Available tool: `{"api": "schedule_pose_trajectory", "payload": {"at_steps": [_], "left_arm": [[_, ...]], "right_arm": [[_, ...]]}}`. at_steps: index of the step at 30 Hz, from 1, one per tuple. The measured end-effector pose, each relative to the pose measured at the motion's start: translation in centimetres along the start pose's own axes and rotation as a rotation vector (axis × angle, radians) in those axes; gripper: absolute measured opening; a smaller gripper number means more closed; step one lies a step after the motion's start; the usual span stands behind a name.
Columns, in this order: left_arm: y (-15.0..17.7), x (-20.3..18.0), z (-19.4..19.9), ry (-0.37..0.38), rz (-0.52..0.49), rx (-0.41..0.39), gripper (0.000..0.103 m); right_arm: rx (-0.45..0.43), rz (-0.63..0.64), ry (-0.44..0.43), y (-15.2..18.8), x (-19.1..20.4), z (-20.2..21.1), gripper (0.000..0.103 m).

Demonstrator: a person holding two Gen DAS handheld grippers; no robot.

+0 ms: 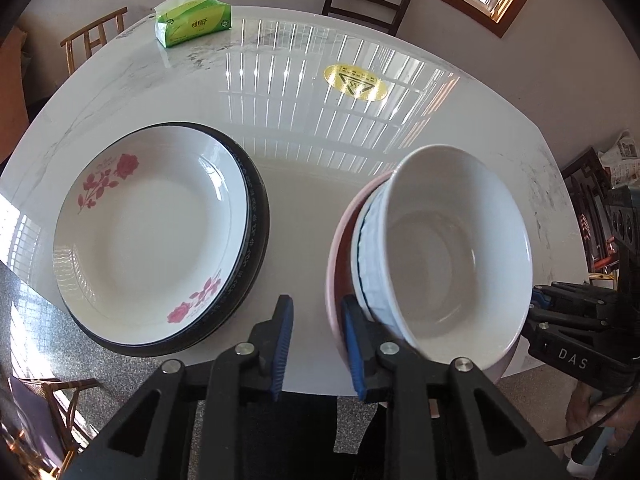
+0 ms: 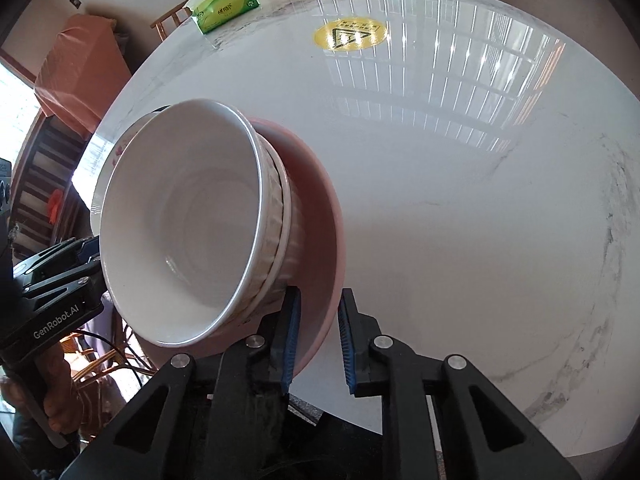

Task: Organize plates and bowls
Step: 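Move both grippers to the rim of the pink bowl, then close both grippers on the pink bowl rim and lift the nested bowls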

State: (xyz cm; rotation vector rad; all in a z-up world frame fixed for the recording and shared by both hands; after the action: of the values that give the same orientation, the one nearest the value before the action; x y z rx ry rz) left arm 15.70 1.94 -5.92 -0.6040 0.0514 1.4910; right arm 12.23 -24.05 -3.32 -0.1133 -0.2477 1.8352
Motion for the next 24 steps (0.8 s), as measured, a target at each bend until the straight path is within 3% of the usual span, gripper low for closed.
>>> {"api": "schedule_pose_trajectory", "payload": {"at_steps": [2, 7, 24], "left_arm": [[0.2, -0.5, 0.0, -0.012, -0.009, -0.011, 0.009], [0.2, -0.1, 0.2, 0.042, 0.021, -0.054, 0.009], [0.3, -0.2, 2.1, 0.035, 0.023, -0.086, 0.008]], "right_arm": [[-0.011, -0.013, -0.017, 0.2, 0.0, 0.3, 0.017], [-0.015, -0.085, -0.101, 0.6, -1.1, 0.1, 0.018], [-0.036, -0.136, -0.165, 0.2, -0.2, 0.9, 0.018]]}}
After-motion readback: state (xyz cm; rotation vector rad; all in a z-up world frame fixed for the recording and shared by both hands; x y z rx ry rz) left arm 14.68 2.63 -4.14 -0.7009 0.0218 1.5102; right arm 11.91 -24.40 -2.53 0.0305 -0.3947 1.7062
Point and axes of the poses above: each gripper's, at about its wrist camera, not at the fingertips, and z roughly against the way its jaws point, x to its left, y to its underside, the point moved 5 cm from there along -z, roughly the way its jaws point, and after that the axes turned 11 degrees about y, right-handed, at the moved point
